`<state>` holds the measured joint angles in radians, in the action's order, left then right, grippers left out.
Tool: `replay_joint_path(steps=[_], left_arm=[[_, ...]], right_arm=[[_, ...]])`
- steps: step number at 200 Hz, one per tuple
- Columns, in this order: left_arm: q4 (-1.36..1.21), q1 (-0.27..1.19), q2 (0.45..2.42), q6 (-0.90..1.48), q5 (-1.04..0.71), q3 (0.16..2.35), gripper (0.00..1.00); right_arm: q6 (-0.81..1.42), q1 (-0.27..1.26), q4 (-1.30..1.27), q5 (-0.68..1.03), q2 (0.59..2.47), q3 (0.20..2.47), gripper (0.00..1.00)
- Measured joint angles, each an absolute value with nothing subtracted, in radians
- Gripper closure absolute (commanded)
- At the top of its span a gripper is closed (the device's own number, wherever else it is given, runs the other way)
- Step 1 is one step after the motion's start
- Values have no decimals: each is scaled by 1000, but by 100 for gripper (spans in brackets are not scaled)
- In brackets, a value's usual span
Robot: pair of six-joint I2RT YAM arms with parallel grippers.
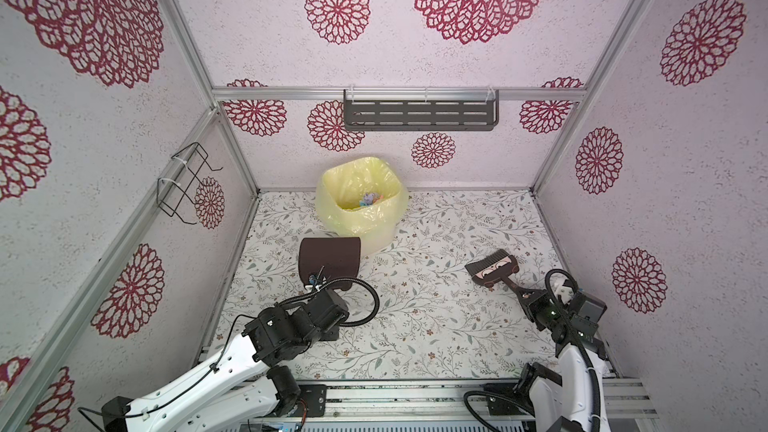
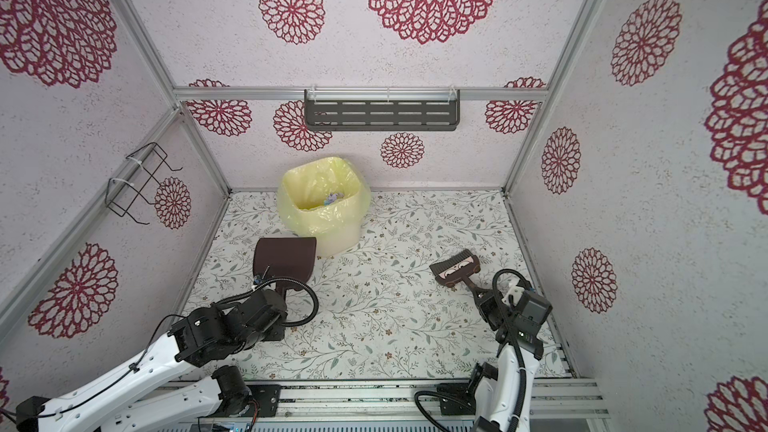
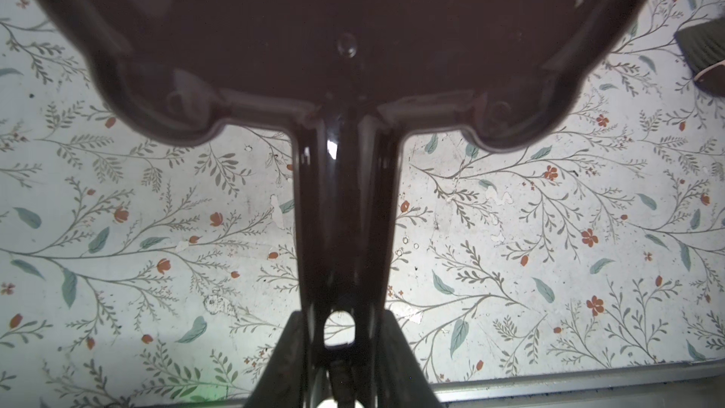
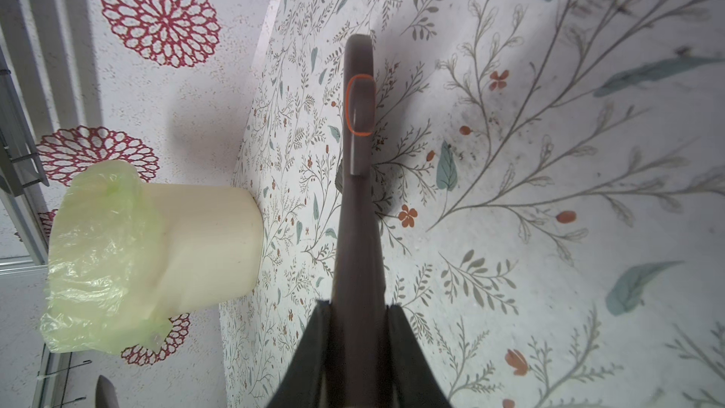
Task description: Sweep away the paper scraps from the table
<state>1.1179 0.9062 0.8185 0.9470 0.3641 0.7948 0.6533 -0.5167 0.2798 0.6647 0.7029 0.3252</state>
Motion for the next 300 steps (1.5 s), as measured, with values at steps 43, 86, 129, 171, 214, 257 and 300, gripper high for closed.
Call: replay_joint_path(steps=[43, 86, 129, 171, 214, 257, 300], left_arm=[[1053, 797, 880, 954, 281, 716, 100], [971, 705, 952, 950, 203, 661, 100], [894, 610, 1040, 914, 135, 633, 100], [835, 554, 1130, 862, 99, 633, 83], [825, 538, 1134, 843, 92, 633, 45], [834, 538, 1034, 861, 126, 632, 22], [837, 545, 929, 770, 230, 708, 8]], right_arm=[[632, -519, 442, 528, 681, 332, 27], [611, -508, 543, 468, 679, 415, 1], [614, -429, 600, 402, 623, 501, 1], [641, -270, 629, 323, 579, 543, 1], [642, -123, 634, 228, 631, 613, 1], [576, -48, 622, 142, 742, 686, 1], [455, 40, 529, 43, 857, 738, 1]])
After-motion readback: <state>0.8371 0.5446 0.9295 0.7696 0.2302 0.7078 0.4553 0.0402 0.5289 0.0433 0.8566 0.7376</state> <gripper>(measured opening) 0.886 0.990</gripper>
